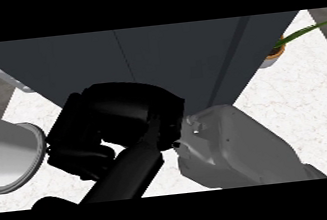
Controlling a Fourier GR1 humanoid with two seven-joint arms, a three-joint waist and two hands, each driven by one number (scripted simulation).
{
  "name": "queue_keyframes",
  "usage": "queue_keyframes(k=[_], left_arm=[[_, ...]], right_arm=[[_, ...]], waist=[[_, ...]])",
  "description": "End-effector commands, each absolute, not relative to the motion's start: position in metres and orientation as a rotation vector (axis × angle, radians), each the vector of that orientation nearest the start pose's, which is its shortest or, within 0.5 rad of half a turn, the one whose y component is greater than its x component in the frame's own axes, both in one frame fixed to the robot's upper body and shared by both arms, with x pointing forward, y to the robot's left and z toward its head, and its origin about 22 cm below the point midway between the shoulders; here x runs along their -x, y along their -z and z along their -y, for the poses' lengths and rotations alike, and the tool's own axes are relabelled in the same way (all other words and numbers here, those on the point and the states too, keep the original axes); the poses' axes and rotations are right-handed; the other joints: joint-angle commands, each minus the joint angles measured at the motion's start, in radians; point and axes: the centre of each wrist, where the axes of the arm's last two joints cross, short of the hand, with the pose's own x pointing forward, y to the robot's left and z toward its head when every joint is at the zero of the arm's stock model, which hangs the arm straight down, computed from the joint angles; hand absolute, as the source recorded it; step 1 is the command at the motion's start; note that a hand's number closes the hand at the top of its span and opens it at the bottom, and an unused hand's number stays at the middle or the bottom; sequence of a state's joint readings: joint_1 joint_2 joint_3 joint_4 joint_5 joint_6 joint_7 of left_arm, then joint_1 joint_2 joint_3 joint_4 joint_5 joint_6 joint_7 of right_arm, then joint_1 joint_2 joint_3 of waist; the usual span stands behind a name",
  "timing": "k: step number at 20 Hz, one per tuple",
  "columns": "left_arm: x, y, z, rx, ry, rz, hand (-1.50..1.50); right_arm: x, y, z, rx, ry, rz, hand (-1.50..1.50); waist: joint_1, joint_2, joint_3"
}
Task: Pick up the bottled water, place it into the cabinet and close the cabinet
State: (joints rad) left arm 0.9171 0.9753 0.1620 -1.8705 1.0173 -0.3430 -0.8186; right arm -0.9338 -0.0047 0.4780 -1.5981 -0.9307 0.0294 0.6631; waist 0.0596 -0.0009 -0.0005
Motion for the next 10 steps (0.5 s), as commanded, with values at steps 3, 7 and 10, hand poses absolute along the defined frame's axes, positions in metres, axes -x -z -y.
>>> queue_keyframes(k=[3,7,10], left_arm=[[-0.030,-0.087,-0.436,0.160,-0.112,1.892,-1.50],[-0.030,-0.090,-0.438,0.154,-0.102,1.894,-1.50],[-0.015,-0.082,-0.441,0.181,-0.117,1.886,-1.50]], right_arm=[[-0.319,-0.192,0.036,-1.133,-0.747,1.134,1.50],[-0.347,-0.194,0.055,-1.100,-0.707,1.168,1.50],[-0.370,-0.188,0.067,-1.038,-0.626,1.219,1.50]], waist=[[-0.026,0.002,0.002],[-0.035,0.003,0.001],[-0.024,0.003,0.001]])
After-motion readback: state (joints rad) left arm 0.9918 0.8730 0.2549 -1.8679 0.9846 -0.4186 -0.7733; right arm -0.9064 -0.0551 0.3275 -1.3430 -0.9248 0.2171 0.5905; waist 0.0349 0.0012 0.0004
